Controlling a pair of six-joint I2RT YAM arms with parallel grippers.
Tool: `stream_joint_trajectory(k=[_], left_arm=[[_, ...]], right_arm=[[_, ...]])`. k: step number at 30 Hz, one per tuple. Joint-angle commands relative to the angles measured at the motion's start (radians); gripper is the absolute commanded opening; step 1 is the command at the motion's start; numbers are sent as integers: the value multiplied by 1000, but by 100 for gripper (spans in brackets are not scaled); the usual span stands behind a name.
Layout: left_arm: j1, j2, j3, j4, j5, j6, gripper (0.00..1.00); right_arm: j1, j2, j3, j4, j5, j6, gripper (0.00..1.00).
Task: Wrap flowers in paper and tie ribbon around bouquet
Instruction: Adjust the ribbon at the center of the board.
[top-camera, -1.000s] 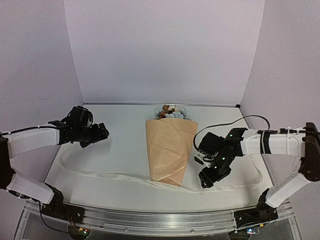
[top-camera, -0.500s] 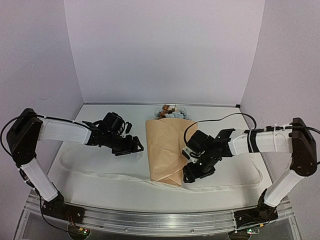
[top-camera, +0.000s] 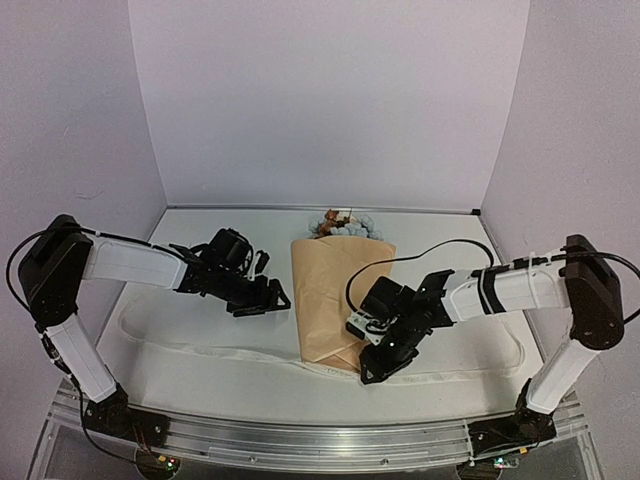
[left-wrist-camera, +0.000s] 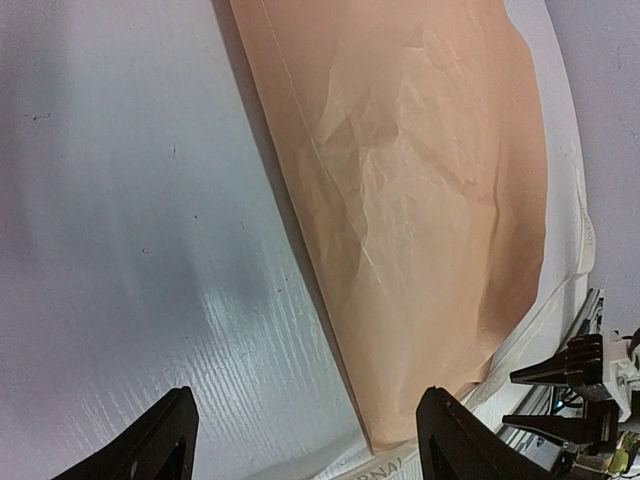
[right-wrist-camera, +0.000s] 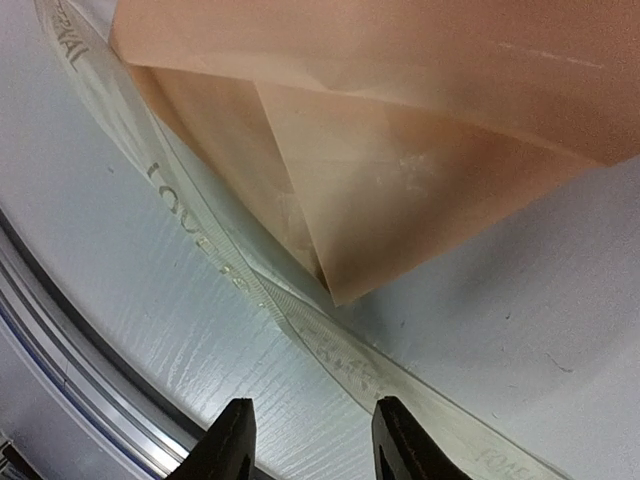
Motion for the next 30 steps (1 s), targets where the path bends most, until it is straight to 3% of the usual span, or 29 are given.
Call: stream_joint_trajectory(k=[1,17,30], left_arm=[[3,15,55,4,16,23,78],[3,34,86,-12,36,32,78],[3,36,88,-11,41,32,79]], right_arm=[[14,27,23,-14,-16,-27,37],[15,76,33,-69,109,-65,9],[-8,29,-11,-81,222,-84,7]])
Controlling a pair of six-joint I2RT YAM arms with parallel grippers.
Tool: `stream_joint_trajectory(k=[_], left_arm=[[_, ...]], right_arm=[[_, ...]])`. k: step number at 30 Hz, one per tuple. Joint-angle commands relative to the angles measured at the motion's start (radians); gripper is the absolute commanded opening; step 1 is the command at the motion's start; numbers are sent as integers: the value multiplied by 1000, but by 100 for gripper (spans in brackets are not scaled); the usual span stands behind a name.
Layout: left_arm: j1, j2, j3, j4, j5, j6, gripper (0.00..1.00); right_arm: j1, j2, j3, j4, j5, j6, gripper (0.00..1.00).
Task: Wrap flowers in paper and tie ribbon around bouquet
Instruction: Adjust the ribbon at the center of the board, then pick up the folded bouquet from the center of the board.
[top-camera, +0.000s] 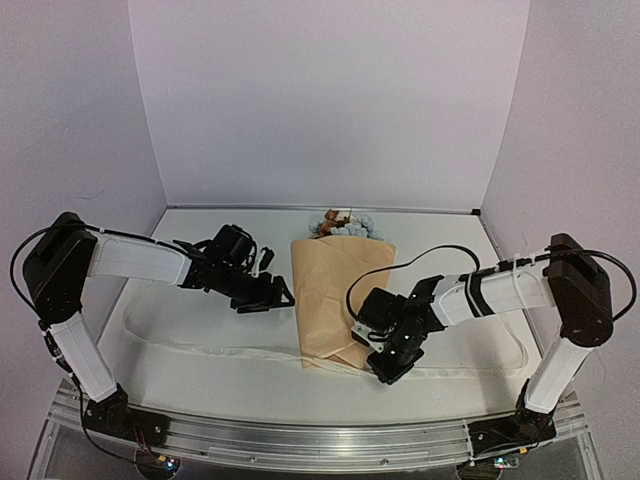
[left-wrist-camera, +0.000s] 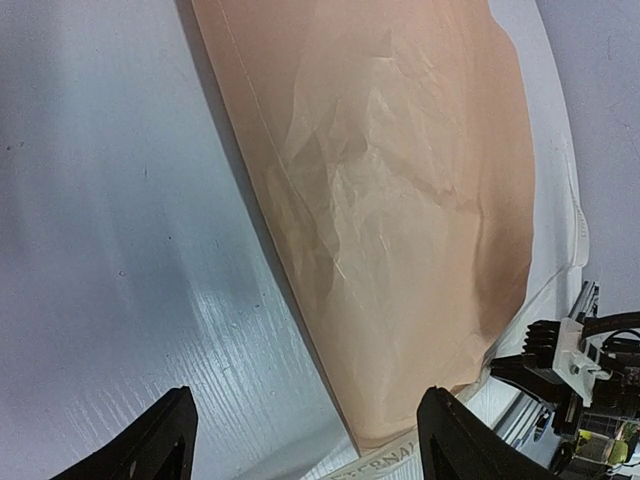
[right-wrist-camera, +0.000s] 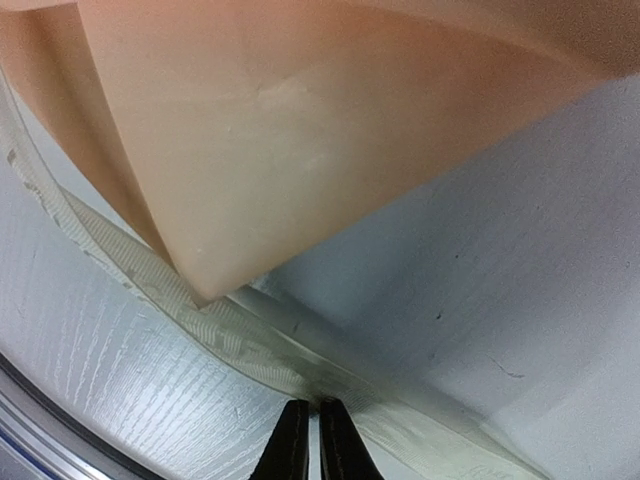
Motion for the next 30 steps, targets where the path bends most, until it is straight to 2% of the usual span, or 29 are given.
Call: stream_joint_trajectory(k=[1,7,10,14,16,18,22,26,30], left_arm=[[3,8,40,5,15,10,79],[3,18,34,21,31,7,79],[3,24,32,34,38,4,79],[3,34,35,52,39,-6,80],[3,43,41,59,33,-14,80],[3,55,52,62,24,-17,79],[4,99,89,74,22,-25,75],[4,147,124,96,20,-40,72],[4,194,155,103,28,-54,70]], right_arm=[[-24,-50,-20,-21,75,-27,7],[-91,-127,-50,-29,44,-30,17],[-99,-163,-17,-52,-6,1,29],[-99,-210,55,-106,19,108,54],[-105,-220,66,-109,89,172,73],[-132,-208,84,-101,109,242,81],[-226,-134,151,-65,19,409,86],[-305,-33,177,63,-84,580,88],[-342,48,183,180,-130,662,87]])
